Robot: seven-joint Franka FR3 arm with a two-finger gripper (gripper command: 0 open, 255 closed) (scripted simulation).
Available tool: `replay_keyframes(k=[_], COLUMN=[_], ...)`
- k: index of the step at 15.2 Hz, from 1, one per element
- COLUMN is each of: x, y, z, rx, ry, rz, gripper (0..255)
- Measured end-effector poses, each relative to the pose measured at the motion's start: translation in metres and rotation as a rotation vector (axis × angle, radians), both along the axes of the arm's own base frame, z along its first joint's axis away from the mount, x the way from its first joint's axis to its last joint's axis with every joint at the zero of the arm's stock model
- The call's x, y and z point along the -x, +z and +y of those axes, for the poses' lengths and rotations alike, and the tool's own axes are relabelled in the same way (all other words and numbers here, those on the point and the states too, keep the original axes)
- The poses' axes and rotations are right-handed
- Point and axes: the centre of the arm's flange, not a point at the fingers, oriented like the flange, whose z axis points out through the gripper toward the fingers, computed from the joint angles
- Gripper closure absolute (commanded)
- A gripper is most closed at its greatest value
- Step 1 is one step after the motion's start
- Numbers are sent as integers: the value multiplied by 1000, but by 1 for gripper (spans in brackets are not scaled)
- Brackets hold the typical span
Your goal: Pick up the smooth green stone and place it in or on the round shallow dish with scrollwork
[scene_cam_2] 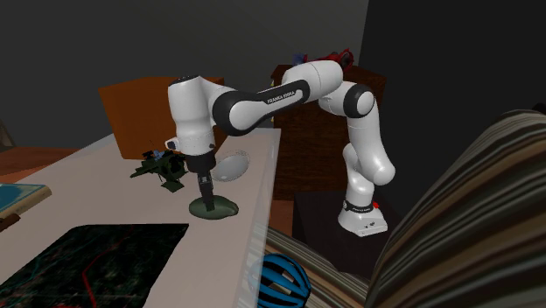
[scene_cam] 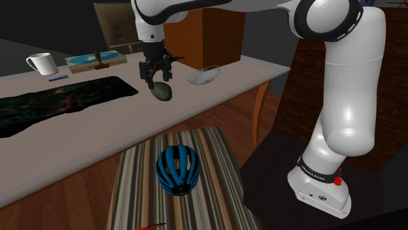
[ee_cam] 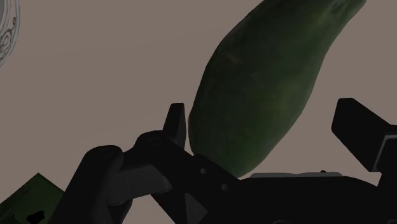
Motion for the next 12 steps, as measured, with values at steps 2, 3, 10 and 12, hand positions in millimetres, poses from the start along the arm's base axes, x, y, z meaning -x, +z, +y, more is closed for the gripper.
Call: replay_keyframes(k=[2, 3, 10, 12], x=[0, 0, -2, -2], y=[0, 0, 7, 8], z=[0, 0, -3, -3], rx=[0, 0, -2, -2], ry=[0, 0, -5, -5], rz=[0, 0, -15, -16], gripper=[0, 0, 255, 255])
